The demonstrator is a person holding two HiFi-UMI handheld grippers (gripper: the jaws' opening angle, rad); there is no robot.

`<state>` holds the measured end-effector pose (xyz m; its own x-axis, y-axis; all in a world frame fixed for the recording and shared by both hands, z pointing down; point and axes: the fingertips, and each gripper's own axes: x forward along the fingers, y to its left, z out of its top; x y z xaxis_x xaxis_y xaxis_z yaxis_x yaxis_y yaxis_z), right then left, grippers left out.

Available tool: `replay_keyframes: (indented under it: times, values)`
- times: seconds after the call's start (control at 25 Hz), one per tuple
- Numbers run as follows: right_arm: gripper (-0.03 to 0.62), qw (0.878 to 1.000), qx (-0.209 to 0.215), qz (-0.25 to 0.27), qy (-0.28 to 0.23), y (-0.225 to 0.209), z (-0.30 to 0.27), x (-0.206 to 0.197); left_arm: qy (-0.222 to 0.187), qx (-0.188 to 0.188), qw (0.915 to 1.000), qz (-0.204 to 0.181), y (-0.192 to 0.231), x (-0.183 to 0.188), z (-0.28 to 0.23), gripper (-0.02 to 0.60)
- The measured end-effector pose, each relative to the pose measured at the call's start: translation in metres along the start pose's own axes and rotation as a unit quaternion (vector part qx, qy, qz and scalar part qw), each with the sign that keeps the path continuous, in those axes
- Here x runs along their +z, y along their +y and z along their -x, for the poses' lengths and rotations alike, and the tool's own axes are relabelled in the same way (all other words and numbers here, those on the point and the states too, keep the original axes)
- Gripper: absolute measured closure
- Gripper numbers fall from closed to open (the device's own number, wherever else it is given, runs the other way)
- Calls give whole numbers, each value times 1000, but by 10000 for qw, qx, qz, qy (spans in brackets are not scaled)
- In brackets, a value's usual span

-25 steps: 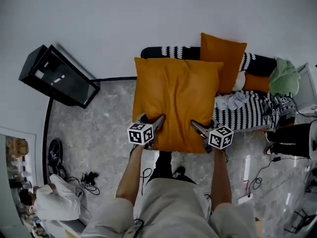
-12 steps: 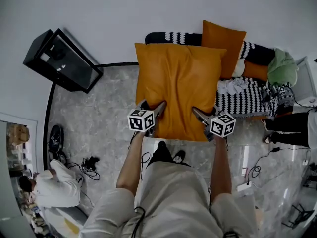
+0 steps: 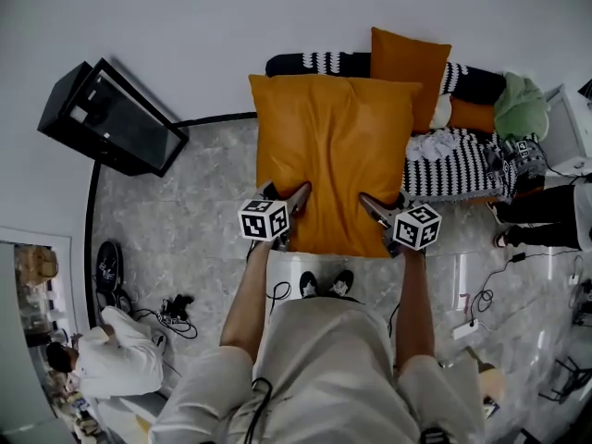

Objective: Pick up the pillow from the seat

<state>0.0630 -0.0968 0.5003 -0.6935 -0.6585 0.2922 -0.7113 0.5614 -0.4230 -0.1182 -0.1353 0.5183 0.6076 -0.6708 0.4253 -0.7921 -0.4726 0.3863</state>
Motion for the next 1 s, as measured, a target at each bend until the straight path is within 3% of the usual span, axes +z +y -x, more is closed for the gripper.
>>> replay_keyframes:
  times: [1.0]
  values:
    - [339, 9996, -245, -93, -104, 25, 8, -15, 77, -160, 9998, -87, 2, -9, 18, 264]
